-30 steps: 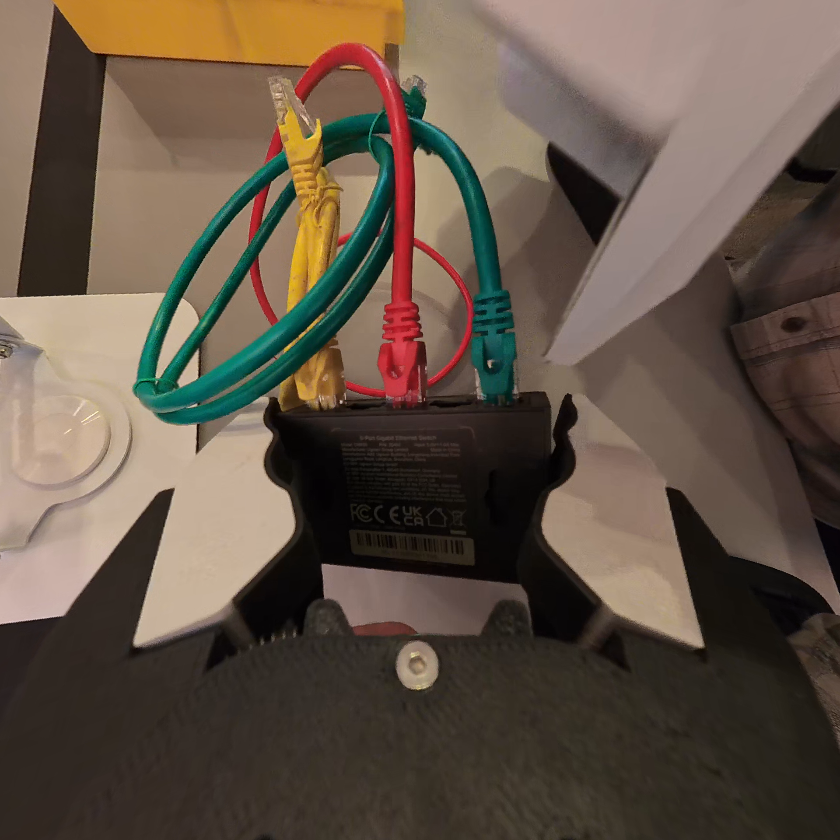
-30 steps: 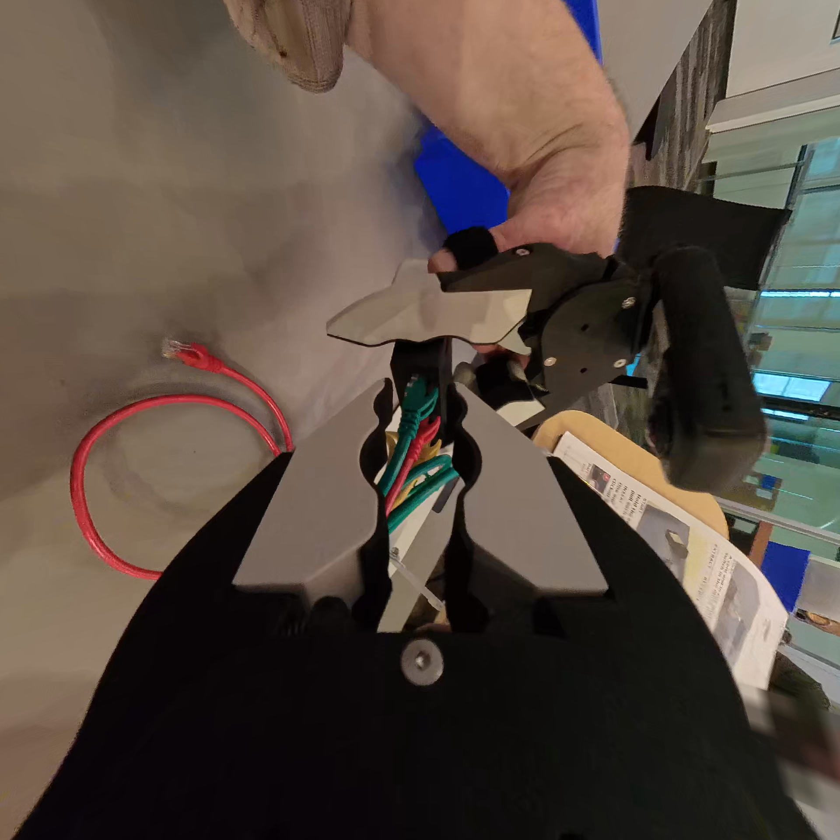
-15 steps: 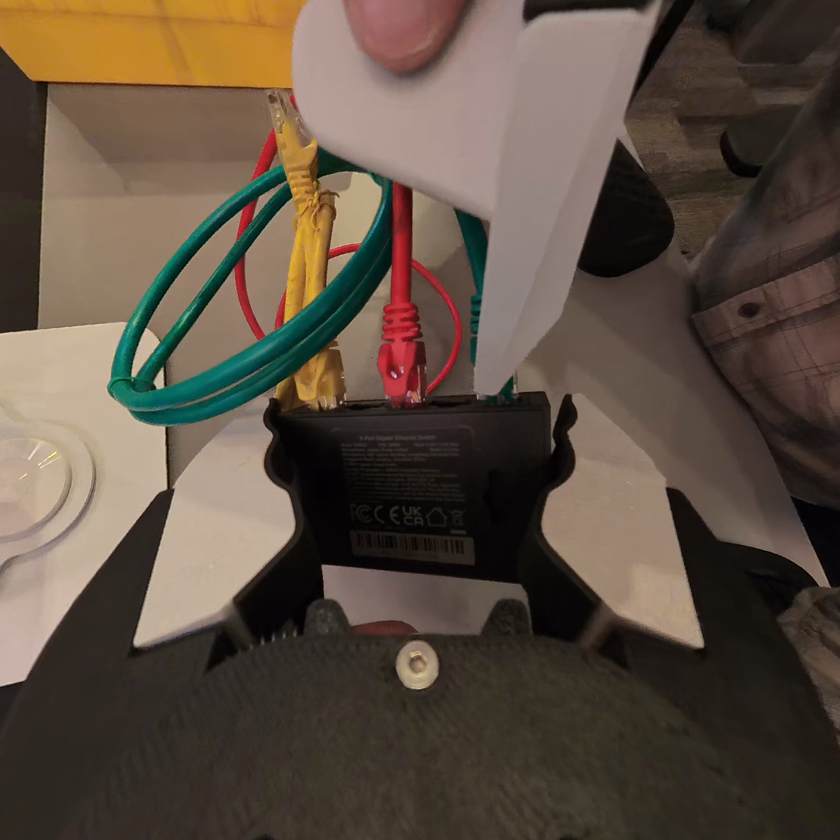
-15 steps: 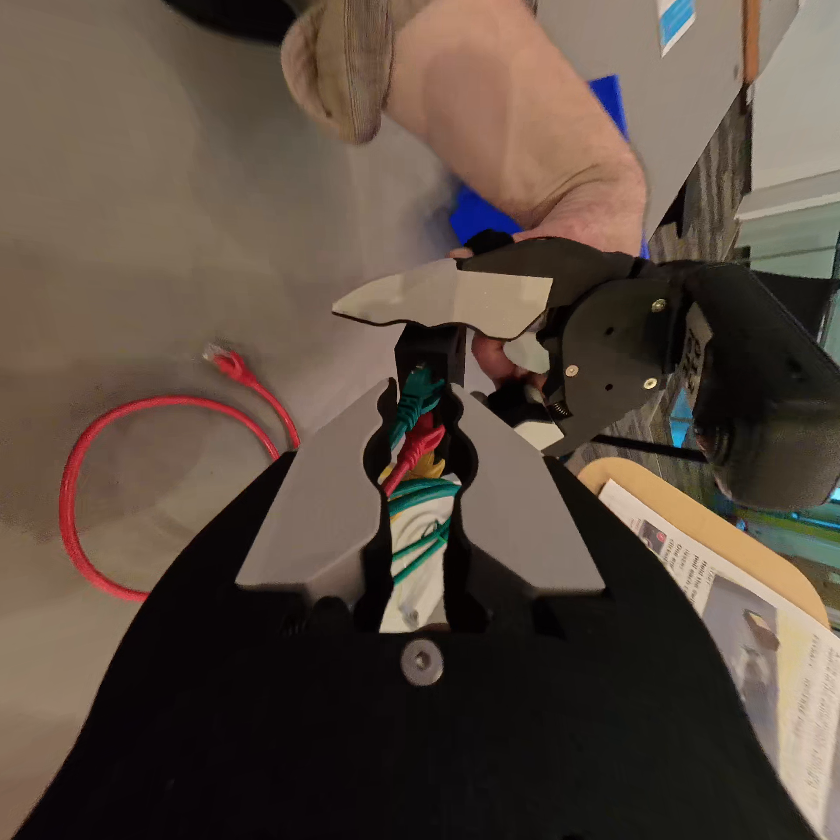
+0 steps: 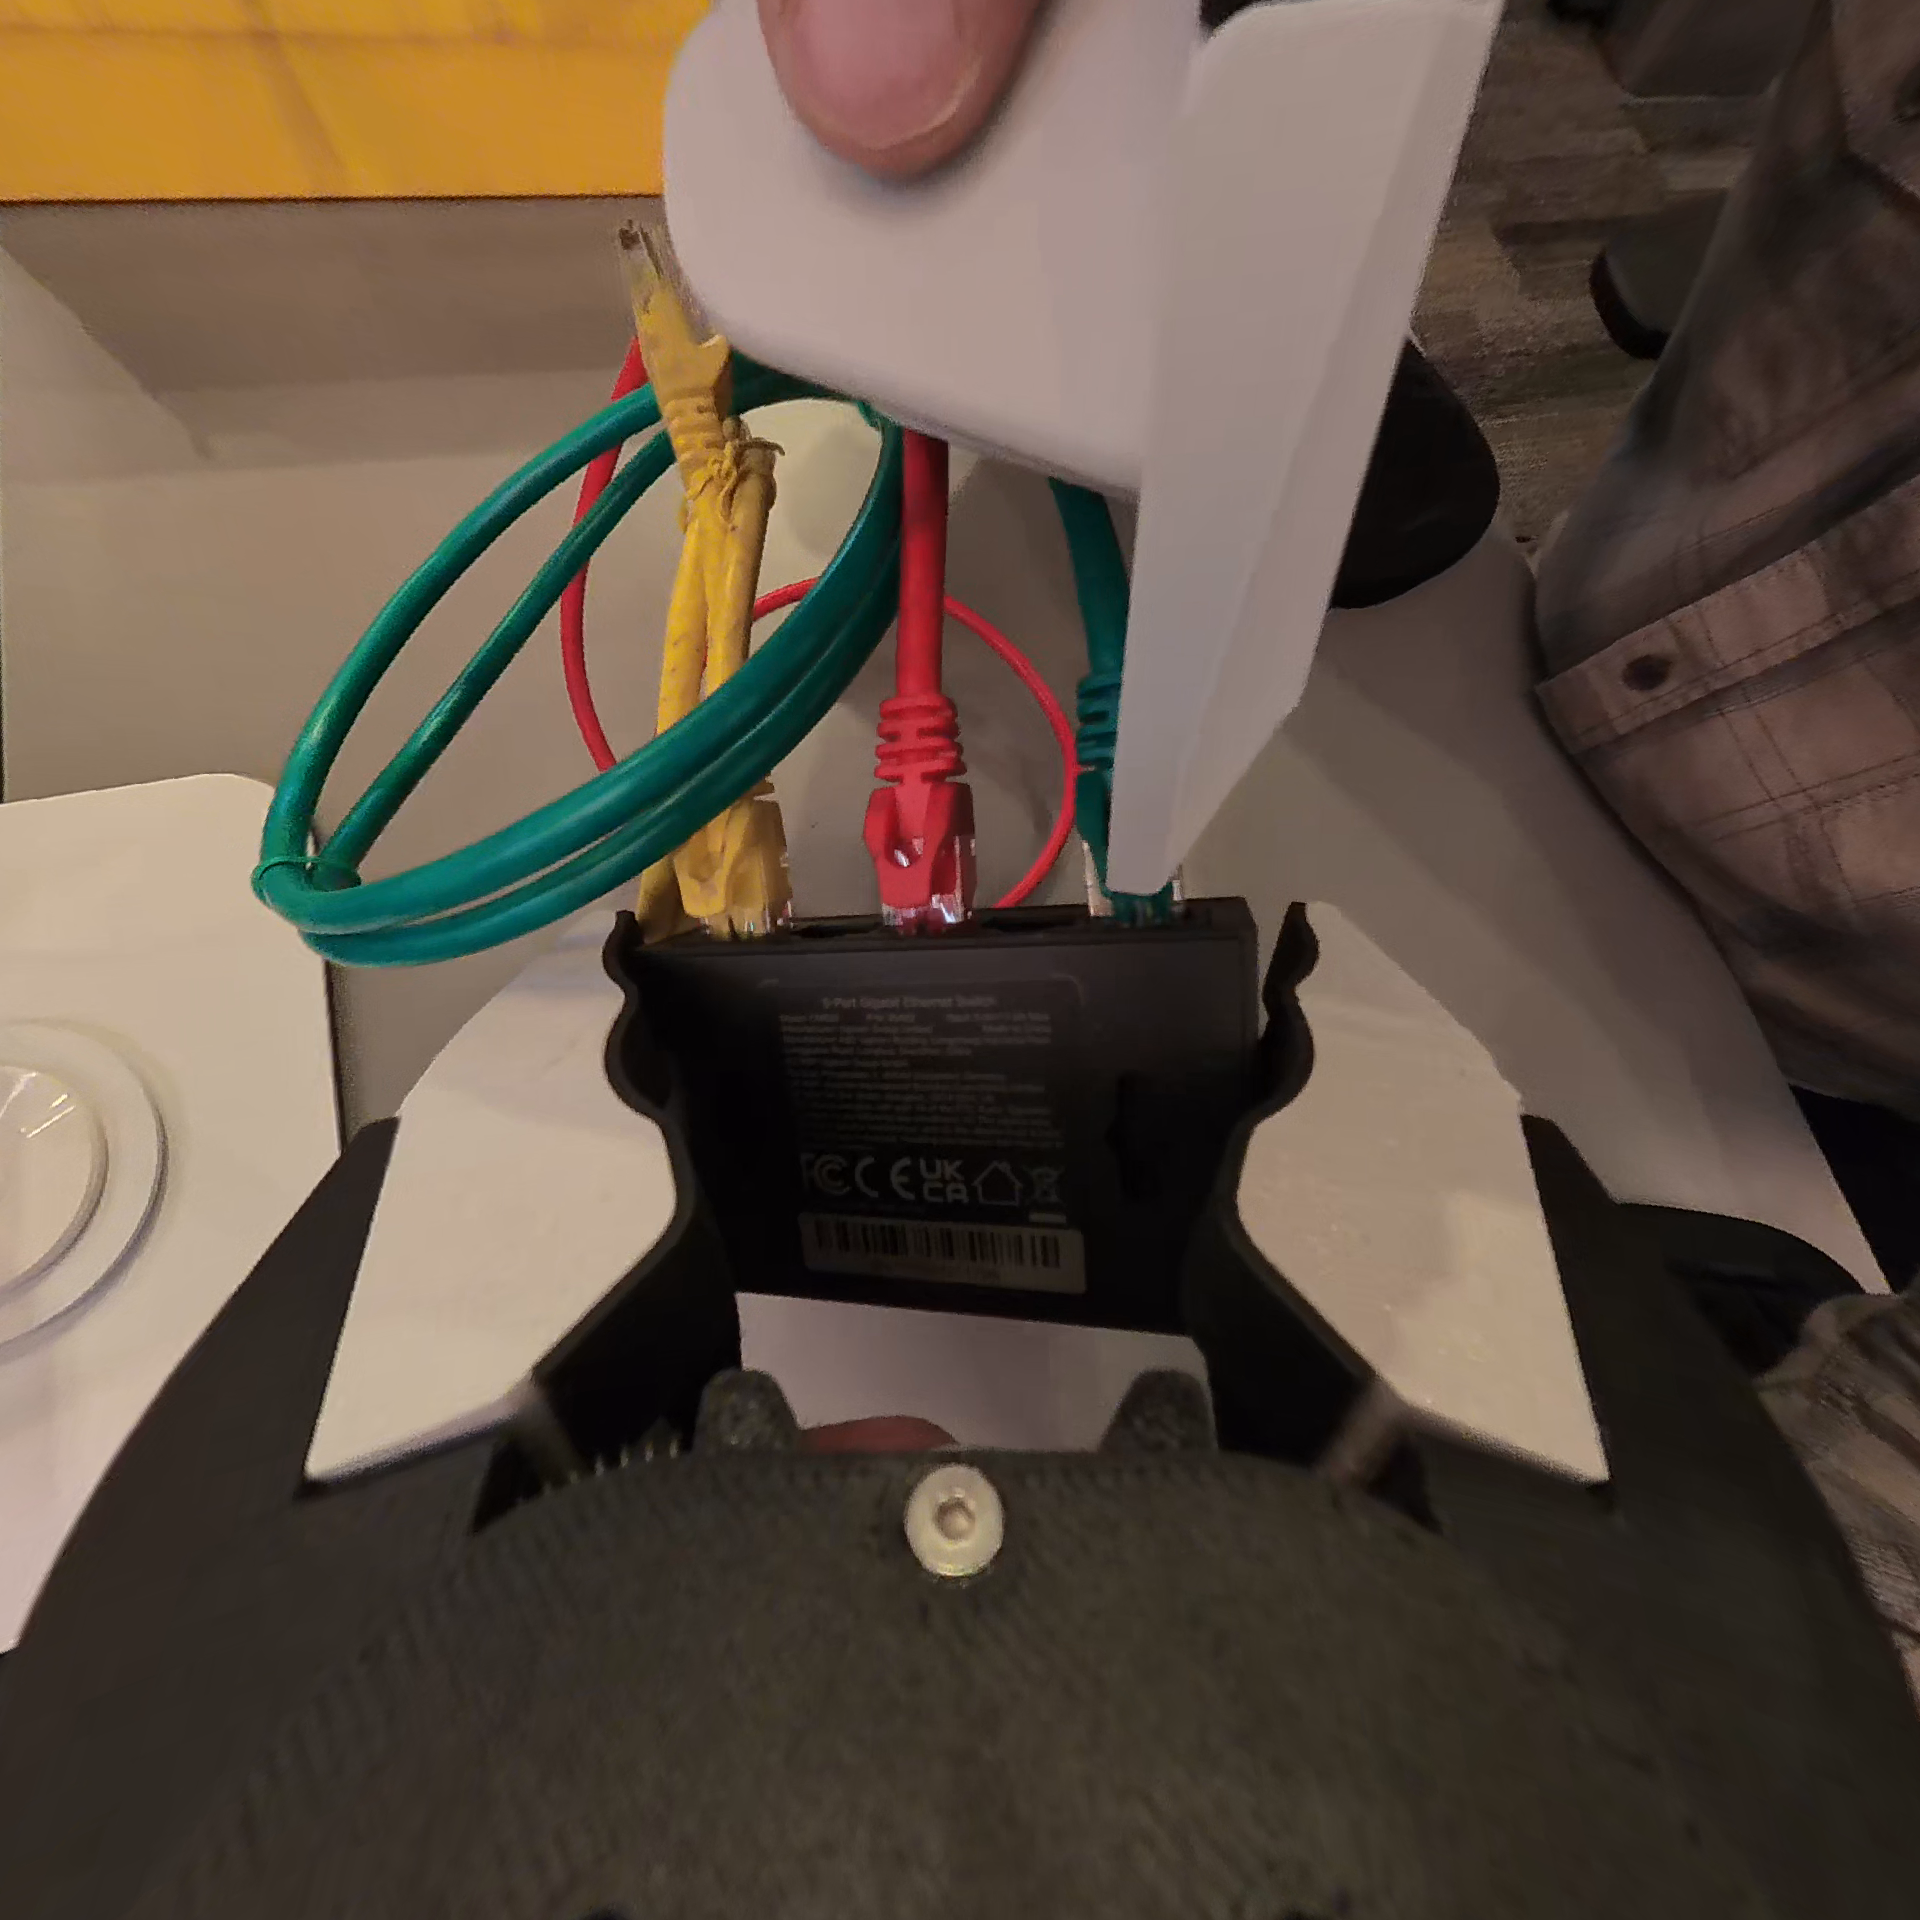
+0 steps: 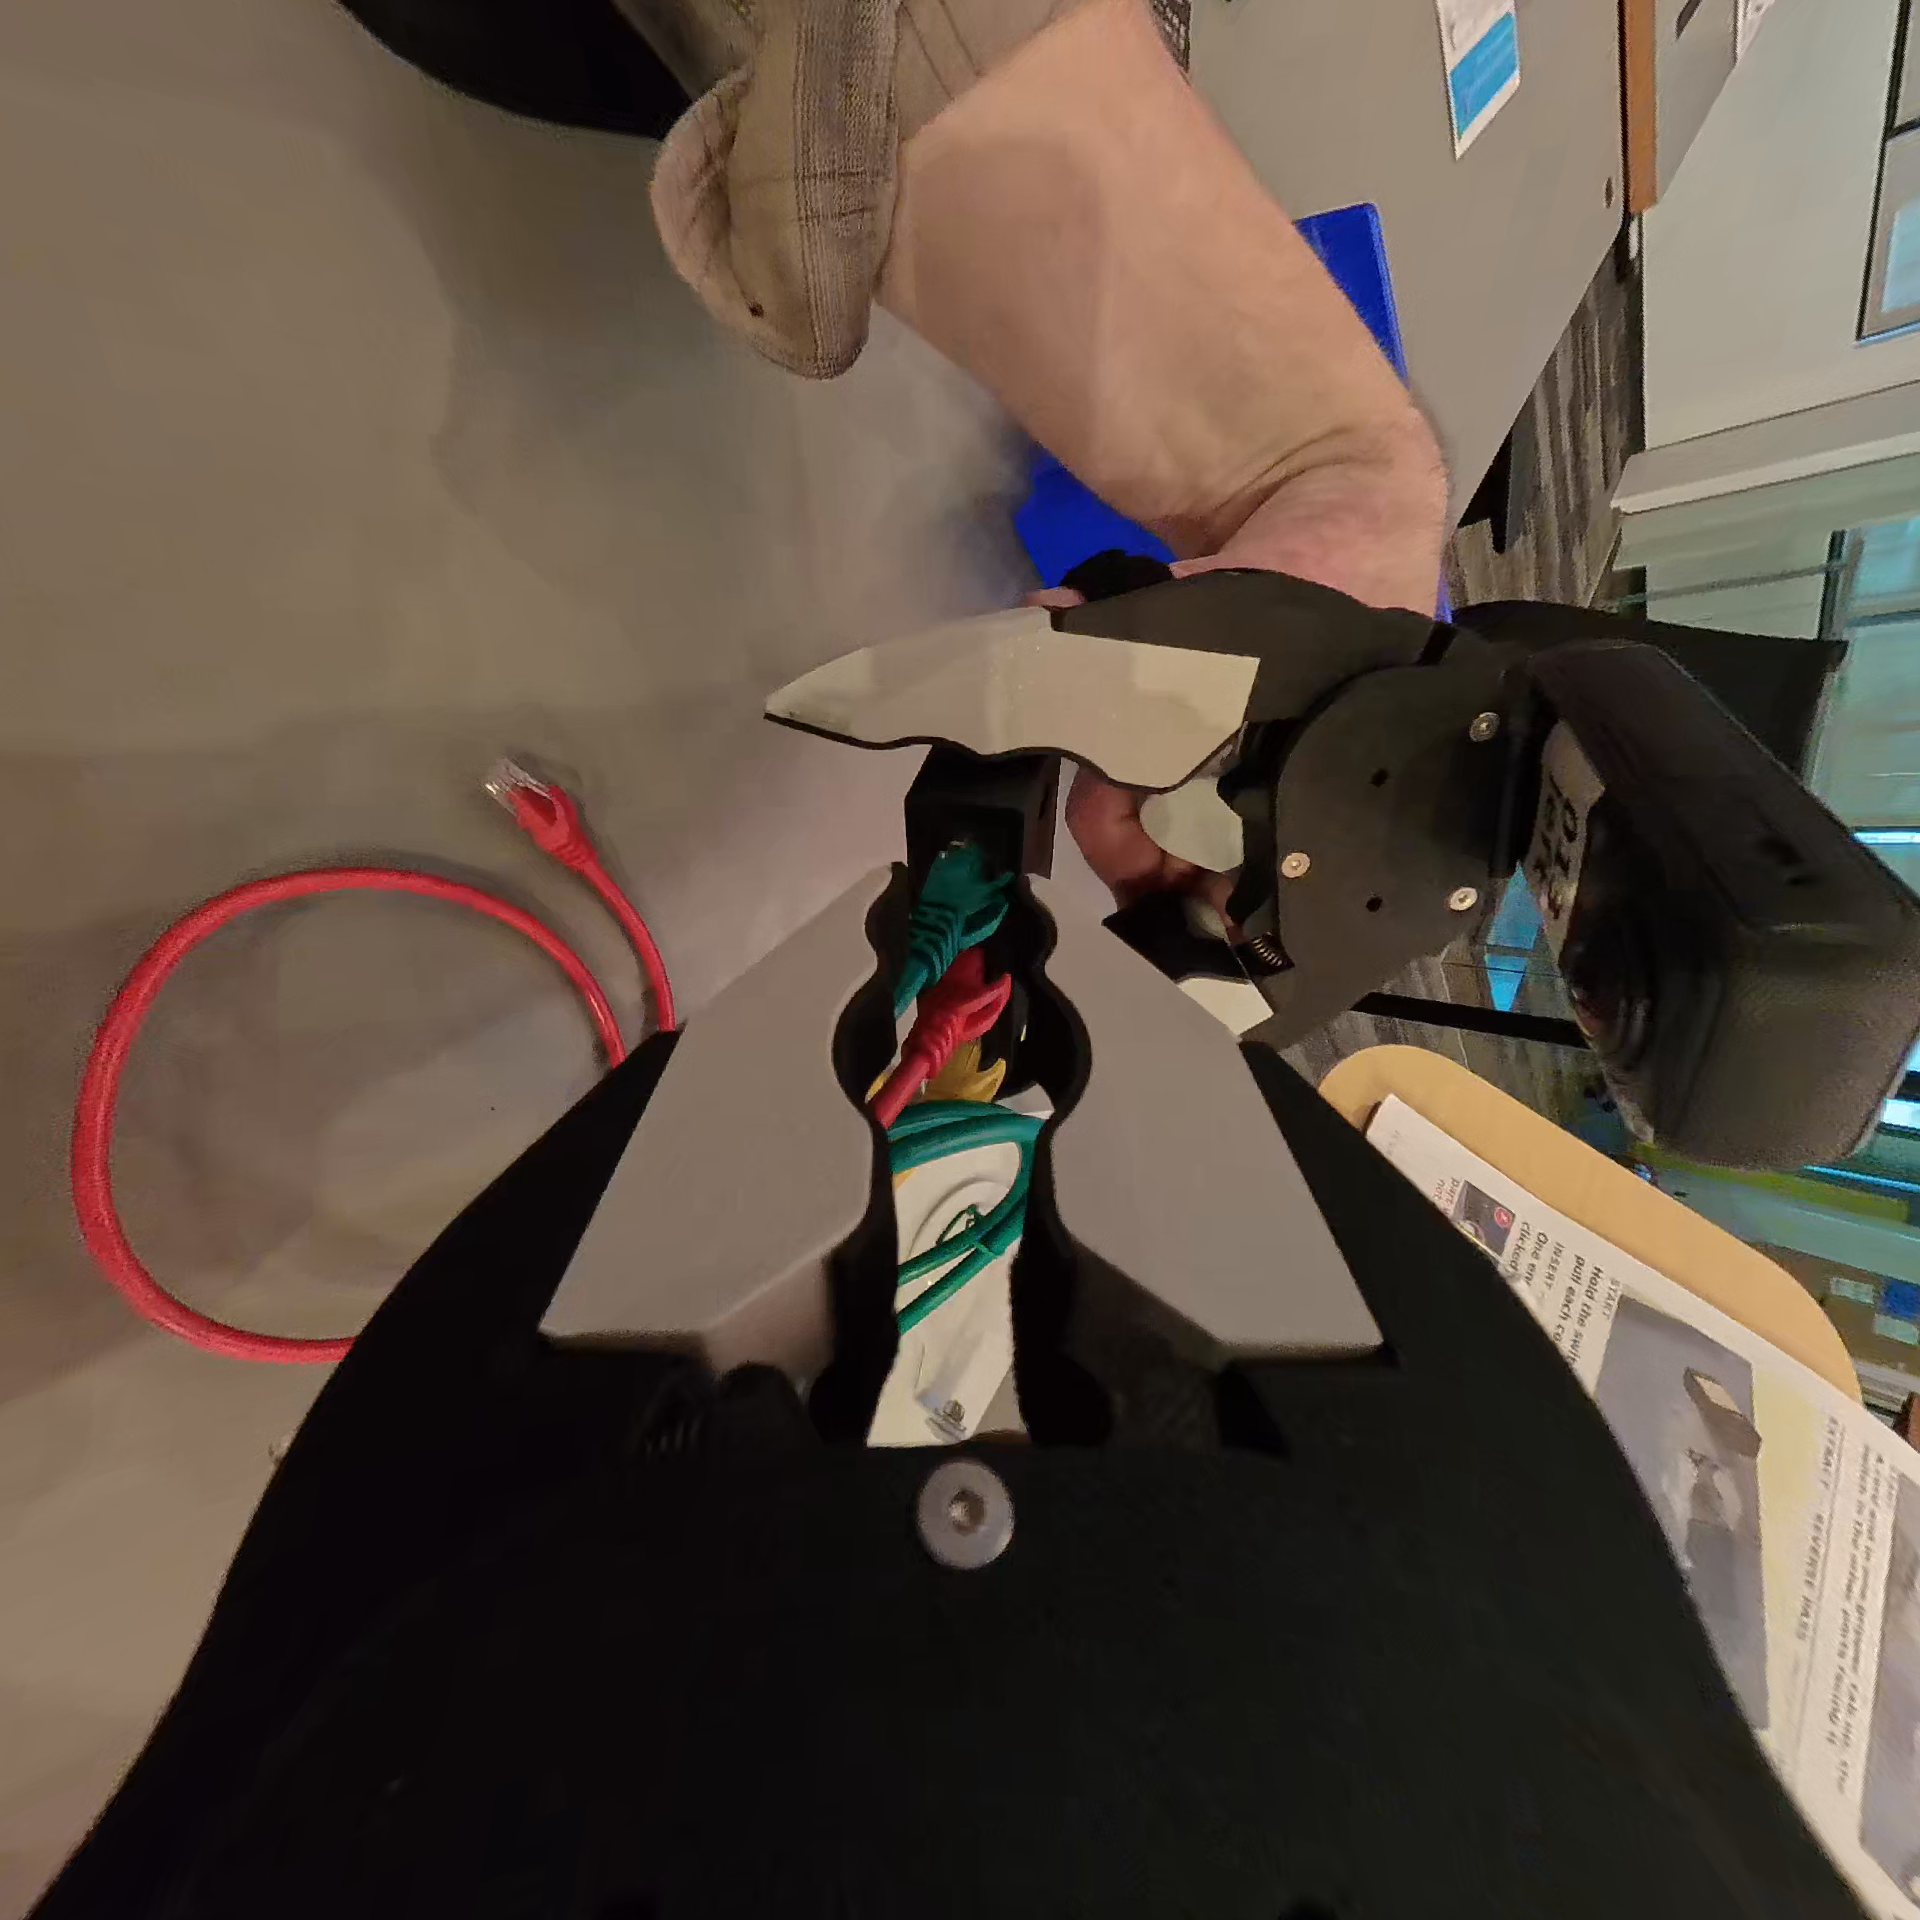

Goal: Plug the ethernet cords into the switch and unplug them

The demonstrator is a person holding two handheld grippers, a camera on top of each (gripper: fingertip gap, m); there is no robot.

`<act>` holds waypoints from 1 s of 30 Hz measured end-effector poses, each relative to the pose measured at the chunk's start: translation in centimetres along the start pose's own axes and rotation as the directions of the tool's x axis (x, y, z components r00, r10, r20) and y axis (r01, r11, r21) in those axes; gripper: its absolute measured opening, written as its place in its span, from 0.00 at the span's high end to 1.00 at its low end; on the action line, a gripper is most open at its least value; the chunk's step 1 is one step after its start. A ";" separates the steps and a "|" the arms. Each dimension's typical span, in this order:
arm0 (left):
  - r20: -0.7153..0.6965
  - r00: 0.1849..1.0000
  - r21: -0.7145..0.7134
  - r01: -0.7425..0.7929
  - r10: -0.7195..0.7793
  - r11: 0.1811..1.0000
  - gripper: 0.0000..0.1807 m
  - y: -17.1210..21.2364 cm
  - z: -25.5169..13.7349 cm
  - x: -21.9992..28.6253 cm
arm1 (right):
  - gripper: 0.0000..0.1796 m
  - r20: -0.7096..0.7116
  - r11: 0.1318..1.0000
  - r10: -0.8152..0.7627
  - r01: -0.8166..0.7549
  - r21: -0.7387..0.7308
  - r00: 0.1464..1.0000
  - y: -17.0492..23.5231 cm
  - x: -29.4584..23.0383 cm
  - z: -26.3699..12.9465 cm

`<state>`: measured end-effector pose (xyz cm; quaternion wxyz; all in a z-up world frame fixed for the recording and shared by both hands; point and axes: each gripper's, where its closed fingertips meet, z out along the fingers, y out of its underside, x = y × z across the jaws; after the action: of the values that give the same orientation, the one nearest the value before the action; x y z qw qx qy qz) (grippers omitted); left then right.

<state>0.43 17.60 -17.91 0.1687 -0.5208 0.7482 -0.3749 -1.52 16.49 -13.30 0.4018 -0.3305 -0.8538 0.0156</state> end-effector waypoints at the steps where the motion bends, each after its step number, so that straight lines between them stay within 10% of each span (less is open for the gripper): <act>1: 0.010 1.000 -0.013 0.003 -0.003 1.000 0.38 0.2 0.1 -0.2 | 0.91 -0.003 1.000 -0.004 0.004 -0.014 1.000 0.2 -0.1 0.1; 30: -0.002 0.999 -0.009 0.039 -0.039 0.999 0.39 1.0 0.6 -0.8 | 0.93 0.019 0.991 0.022 -0.019 -0.129 1.000 1.2 -0.5 1.1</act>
<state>0.48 18.33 -19.13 0.1582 -0.5357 0.7396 -0.3756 -1.37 17.43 -14.72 0.3708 -0.3645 -0.8536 -0.0322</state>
